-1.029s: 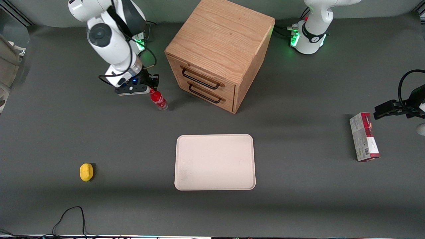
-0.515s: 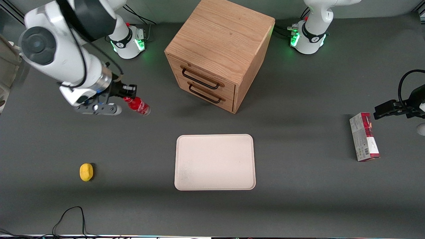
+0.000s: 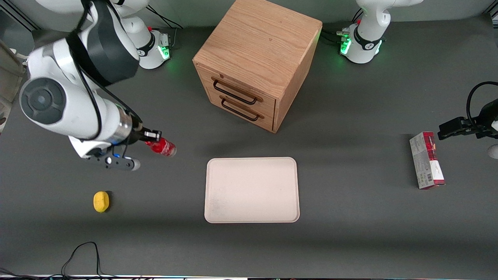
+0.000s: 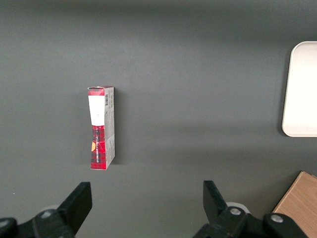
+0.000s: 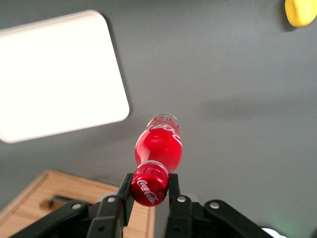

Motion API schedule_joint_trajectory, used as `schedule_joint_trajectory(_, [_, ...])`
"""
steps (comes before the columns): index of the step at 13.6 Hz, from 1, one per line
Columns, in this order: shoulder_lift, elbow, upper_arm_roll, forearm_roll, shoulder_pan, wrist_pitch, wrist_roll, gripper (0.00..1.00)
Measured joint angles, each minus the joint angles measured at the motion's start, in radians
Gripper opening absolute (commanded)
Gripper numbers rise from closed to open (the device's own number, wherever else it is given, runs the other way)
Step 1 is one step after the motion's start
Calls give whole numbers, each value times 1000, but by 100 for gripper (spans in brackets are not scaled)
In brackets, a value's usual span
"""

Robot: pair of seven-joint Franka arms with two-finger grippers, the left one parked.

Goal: Place coke bottle on tray
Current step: 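Lift the bottle and carry it over the cream tray, then lower the bottle onto the tray edge and open the right gripper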

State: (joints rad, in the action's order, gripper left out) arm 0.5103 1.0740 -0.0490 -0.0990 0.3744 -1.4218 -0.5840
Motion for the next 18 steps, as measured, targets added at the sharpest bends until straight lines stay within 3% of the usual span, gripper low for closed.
schedule_joint_trajectory(5, [205, -121, 38, 0, 9, -258, -246, 0])
schedule_joint_trajectory(10, [344, -137, 43, 0, 48, -460, -348, 0])
schedule_joint_trajectory(18, [400, -152, 42, 6, 70, -486, -359, 0])
